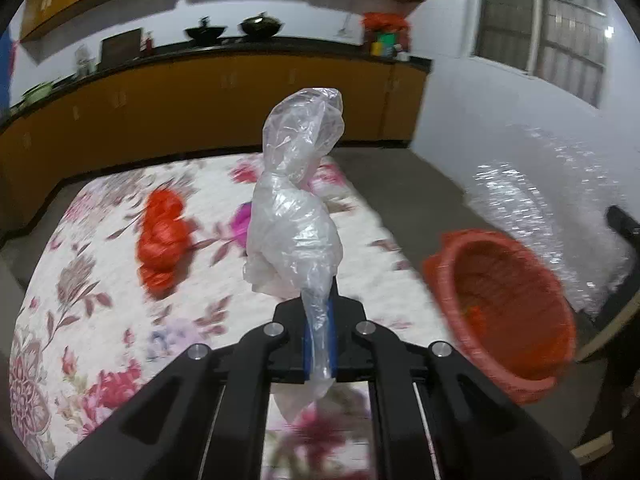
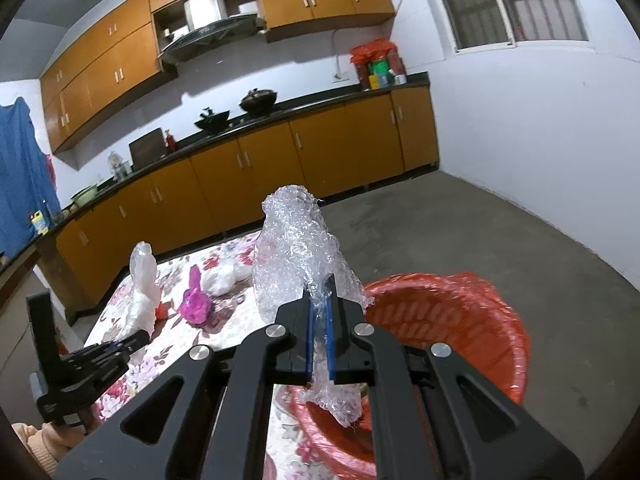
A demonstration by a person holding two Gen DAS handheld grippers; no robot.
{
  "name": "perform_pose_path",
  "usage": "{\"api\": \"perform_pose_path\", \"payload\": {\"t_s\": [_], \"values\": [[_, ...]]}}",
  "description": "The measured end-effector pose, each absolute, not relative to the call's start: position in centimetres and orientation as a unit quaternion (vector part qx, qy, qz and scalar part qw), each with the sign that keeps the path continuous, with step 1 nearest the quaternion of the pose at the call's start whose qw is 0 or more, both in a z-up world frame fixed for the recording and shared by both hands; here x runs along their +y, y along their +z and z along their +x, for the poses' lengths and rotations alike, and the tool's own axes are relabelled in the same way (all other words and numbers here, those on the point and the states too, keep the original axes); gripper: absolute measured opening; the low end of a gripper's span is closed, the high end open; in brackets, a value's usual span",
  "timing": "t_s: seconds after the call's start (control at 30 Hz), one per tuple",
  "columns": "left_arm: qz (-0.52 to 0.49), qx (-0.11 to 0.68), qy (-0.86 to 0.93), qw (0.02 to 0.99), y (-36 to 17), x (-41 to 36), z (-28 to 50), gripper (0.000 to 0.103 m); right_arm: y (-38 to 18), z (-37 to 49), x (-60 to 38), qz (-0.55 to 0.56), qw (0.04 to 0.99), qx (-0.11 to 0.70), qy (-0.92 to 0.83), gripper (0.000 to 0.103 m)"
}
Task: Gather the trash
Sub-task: 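Carry the clear bag and bubble wrap over the red basket with both grippers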
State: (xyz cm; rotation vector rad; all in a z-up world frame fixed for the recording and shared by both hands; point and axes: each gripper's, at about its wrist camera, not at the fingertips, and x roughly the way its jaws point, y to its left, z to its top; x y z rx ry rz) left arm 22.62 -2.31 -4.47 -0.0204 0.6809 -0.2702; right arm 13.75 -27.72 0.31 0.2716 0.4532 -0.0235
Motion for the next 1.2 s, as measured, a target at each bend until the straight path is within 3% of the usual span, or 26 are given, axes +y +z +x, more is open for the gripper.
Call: {"api": "perform_pose_path", "payload": {"t_s": [0.37, 1.2], "values": [[-0.007, 0.313, -0.24, 0.919, -1.4, -10.0, 19.8, 0.008, 0.6, 11.0, -31.7, 0.147, 0.966, 0.205, -0.06, 0.005], [0.014, 0.333, -0.336, 0.881, -2.7, -19.2, 19.4, 0.008, -1.0, 9.6, -35.8, 0.191, 0.957, 0.2, -0.092, 0.005]]}}
